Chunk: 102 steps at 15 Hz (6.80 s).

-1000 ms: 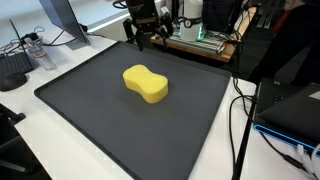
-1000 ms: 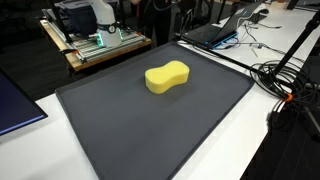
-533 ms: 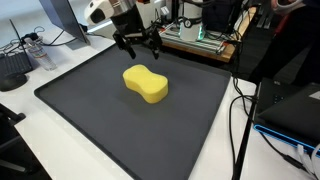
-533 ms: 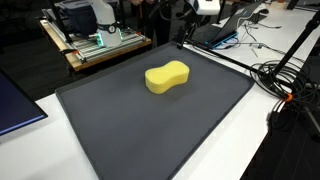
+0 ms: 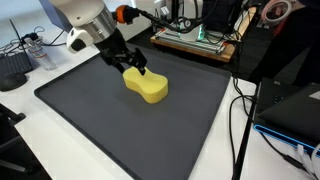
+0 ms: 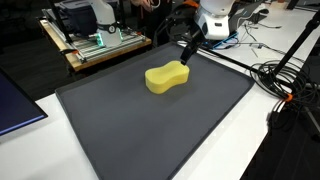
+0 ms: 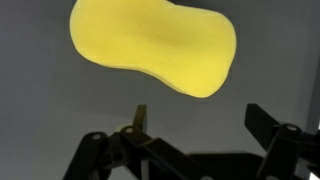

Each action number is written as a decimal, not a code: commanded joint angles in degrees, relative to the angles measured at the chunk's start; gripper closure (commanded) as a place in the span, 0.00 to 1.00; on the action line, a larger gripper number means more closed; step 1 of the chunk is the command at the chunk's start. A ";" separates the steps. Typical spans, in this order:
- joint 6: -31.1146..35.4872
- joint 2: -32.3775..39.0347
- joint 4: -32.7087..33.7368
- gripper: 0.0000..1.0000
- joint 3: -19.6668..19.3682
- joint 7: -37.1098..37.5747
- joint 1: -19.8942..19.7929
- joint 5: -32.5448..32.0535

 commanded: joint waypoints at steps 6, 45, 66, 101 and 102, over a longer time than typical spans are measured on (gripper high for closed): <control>-4.33 12.62 15.84 0.00 0.53 -2.95 -0.88 -2.82; 26.97 -24.89 -38.42 0.00 1.05 -3.53 -5.38 7.22; 42.06 -39.13 -63.88 0.00 3.03 40.79 0.94 -18.57; 0.08 -18.45 -17.61 0.00 10.67 31.01 14.53 -26.97; -1.08 -16.29 -15.56 0.00 10.29 31.27 15.31 -27.06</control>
